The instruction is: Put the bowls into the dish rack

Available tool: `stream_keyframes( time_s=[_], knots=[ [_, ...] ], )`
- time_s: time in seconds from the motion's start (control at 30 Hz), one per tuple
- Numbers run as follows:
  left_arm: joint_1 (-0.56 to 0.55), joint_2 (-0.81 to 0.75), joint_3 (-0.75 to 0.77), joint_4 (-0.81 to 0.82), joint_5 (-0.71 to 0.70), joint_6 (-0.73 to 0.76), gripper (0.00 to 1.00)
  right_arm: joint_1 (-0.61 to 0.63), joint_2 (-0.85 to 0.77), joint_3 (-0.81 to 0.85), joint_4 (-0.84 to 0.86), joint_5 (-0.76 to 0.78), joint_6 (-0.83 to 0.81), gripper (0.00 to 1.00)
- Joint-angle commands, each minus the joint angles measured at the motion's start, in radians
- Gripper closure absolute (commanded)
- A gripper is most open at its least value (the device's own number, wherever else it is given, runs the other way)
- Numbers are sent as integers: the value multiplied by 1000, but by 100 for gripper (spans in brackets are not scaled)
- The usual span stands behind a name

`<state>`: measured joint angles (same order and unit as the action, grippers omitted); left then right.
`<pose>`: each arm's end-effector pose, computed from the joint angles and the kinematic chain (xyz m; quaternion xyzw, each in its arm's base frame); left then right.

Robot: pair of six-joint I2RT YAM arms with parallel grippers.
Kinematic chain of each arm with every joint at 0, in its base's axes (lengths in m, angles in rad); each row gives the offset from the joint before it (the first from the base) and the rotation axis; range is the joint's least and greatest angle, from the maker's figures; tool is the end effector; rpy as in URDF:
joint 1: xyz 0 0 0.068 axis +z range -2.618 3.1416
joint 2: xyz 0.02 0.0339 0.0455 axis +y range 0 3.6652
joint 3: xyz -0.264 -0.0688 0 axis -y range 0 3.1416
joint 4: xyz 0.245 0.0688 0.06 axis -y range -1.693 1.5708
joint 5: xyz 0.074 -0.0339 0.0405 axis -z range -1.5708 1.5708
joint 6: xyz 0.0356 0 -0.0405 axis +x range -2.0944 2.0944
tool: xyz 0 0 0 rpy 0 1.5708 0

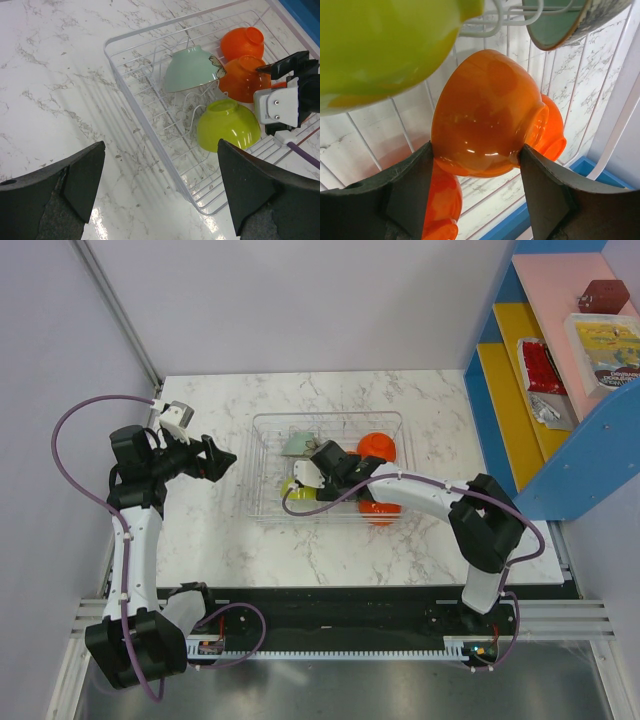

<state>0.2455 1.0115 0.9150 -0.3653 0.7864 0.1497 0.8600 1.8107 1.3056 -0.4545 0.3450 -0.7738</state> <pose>0.2179 0.0286 0.3292 0.1639 0.7940 -0.2239 0.5408 0.2622 0.2861 0.2159 -0.6496 0.6807 -0.1508 0.3032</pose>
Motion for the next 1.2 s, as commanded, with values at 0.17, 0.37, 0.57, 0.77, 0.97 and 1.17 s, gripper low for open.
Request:
stream_keyframes(
  time_s=[0.17,0.37,0.57,0.77,0.97,1.17],
  knots=[
    [6,-21,4,19,-6,5,0,4,15,-26,51,-18,27,67],
    [8,-22,2,20,-9,2,0,4,27,-35,53,-23,34,29],
    [6,-21,2,19,-9,5,0,4,7,-25,20,-47,45,6],
    [6,-19,7,20,-12,7,0,5,-47,3,-19,-64,71,2],
    [5,-4,28,14,-22,16,0,4,-154,61,-47,-17,120,2],
    [5,18,81,-11,-21,39,0,-30,-290,121,-49,-24,198,2]
  ],
)
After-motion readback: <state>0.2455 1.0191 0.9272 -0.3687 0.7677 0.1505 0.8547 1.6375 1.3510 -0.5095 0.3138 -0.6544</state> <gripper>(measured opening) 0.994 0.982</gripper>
